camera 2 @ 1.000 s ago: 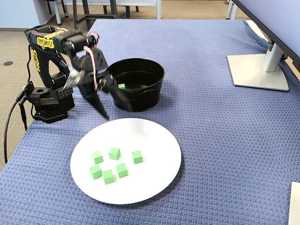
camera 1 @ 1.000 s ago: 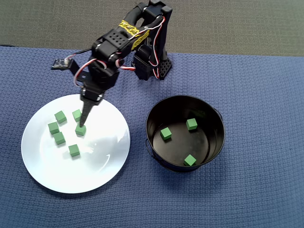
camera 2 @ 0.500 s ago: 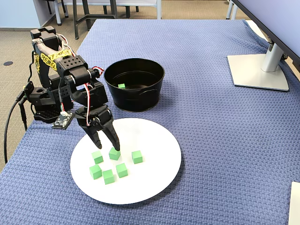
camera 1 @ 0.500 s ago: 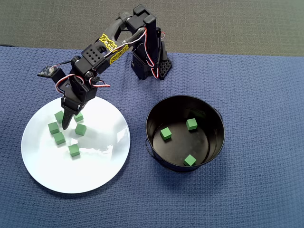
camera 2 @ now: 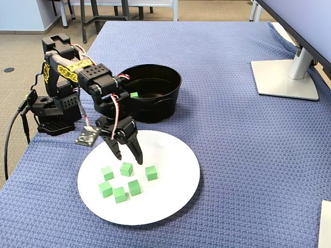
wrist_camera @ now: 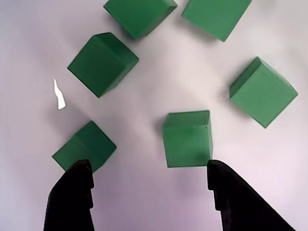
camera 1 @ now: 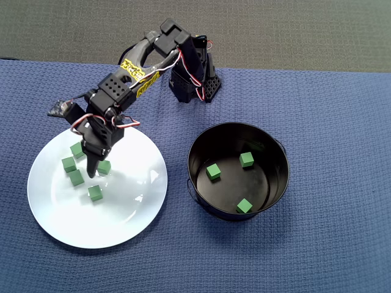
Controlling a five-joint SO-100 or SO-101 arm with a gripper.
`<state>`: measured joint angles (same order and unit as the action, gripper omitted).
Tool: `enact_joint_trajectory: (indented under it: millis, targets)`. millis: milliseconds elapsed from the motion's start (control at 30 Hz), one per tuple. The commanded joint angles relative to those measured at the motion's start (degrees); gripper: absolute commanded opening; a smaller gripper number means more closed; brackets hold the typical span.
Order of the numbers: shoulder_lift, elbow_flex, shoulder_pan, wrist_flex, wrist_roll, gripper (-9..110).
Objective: Pick up the green cubes from the white plate and place them in the black recipient
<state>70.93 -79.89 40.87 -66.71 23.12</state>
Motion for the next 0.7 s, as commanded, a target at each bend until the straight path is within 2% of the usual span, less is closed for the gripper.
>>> enact_joint_trajectory:
  millis: [0,667]
  targets:
    - [-1.23,6.15,-2.2,-4.92,-0.18,23]
    - [-8.44,12.48,2.72,-6.06,4.83,21]
